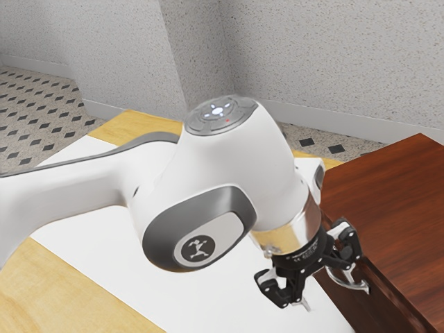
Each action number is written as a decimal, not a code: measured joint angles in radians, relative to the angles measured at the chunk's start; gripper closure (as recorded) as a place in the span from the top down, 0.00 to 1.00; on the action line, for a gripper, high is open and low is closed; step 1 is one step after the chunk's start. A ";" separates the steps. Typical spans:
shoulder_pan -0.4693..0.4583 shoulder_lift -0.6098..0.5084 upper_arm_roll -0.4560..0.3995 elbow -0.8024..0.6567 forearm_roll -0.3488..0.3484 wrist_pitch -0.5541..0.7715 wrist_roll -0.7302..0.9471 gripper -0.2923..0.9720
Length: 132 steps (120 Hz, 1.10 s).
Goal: Pull the drawer handle with one arm to open the drawer
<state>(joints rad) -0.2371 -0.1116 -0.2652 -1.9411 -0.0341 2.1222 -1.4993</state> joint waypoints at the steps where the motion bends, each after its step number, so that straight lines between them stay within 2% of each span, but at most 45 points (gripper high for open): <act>1: 0.000 0.000 0.000 0.000 0.000 0.000 0.000 0.57; 46: -0.001 -0.034 0.003 -0.030 -0.001 -0.029 0.005 0.57; 132: 0.017 -0.216 0.018 -0.190 -0.004 -0.061 0.025 0.56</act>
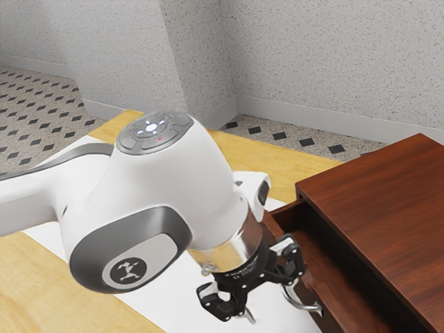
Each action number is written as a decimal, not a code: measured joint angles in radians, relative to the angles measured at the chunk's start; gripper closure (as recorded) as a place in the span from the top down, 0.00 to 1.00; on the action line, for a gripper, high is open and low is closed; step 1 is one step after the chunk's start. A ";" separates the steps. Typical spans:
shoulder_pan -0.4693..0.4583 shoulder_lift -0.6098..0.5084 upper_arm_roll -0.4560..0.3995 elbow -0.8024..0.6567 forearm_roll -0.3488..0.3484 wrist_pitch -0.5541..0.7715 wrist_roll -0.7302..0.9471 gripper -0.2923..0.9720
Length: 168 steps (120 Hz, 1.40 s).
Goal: Pull the drawer handle with one arm to open the drawer
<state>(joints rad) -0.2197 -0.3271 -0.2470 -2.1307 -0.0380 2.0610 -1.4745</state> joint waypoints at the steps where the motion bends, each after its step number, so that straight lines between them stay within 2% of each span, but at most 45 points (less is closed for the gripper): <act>1: 0.000 -0.002 0.000 -0.001 0.000 0.000 0.000 0.56; 104: -0.009 -0.209 0.026 -0.195 -0.013 -0.022 0.002 0.56; 130: -0.013 -0.271 0.026 -0.198 -0.017 -0.052 -0.005 0.56; 145: -0.024 -0.295 0.026 -0.116 -0.020 -0.062 -0.007 0.56; 154: -0.021 -0.284 0.060 -0.026 -0.049 -0.075 -0.008 0.62; 162: -0.002 -0.226 0.065 0.141 -0.066 -0.170 -0.010 0.66; 168: 0.002 -0.161 0.017 0.279 -0.069 -0.248 -0.011 0.68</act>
<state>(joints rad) -0.2177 -0.4884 -0.2295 -1.8519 -0.1068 1.8127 -1.4855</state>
